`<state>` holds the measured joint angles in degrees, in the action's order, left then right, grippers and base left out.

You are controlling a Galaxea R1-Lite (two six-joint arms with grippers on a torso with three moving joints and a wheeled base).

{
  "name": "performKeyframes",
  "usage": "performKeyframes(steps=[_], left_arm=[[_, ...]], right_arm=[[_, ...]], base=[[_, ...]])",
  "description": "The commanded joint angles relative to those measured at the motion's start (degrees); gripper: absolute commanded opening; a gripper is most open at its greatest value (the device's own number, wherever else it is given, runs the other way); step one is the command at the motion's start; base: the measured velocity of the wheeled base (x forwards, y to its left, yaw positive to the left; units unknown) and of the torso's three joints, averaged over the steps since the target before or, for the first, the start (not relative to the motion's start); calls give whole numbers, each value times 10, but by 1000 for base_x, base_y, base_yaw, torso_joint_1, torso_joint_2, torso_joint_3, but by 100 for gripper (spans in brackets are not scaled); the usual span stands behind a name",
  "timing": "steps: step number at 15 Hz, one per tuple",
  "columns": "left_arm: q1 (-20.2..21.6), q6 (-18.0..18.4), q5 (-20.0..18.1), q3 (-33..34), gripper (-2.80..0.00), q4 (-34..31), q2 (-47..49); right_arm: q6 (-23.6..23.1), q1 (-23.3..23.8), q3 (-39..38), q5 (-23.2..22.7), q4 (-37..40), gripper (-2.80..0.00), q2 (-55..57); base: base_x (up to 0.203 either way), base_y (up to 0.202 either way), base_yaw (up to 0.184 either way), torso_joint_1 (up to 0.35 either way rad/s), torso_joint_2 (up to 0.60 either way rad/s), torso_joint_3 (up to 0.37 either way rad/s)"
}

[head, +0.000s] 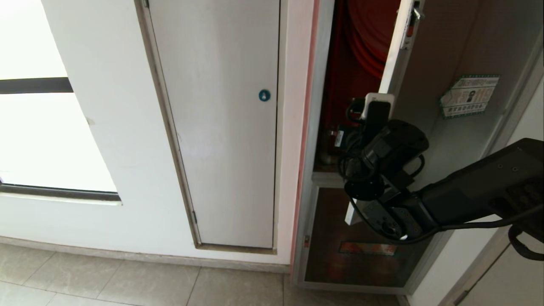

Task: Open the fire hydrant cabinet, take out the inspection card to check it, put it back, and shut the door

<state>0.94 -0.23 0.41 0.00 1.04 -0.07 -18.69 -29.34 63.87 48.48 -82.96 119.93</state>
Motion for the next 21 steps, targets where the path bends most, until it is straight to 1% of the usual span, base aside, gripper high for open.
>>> performKeyframes(steps=[1,8,15,18,21], left_arm=[[0,0,0,4,-280,0,1],[0,0,0,4,-280,0,1],[0,0,0,4,-280,0,1],[0,0,0,4,-280,0,1],[0,0,0,4,-280,0,1]], right_arm=[[-1,4,-9,3,-6,-280,-11],[1,5,-65,8,-12,-280,-53],[1,1,-116,23,-12,-280,-103],[1,-3,-152,29,-13,-280,-131],[1,-3,-180,38,-30,-280,-148]], base=[[0,0,0,0,0,0],[0,0,0,0,0,0],[0,0,0,0,0,0],[0,0,0,0,0,0],[0,0,0,0,0,0]])
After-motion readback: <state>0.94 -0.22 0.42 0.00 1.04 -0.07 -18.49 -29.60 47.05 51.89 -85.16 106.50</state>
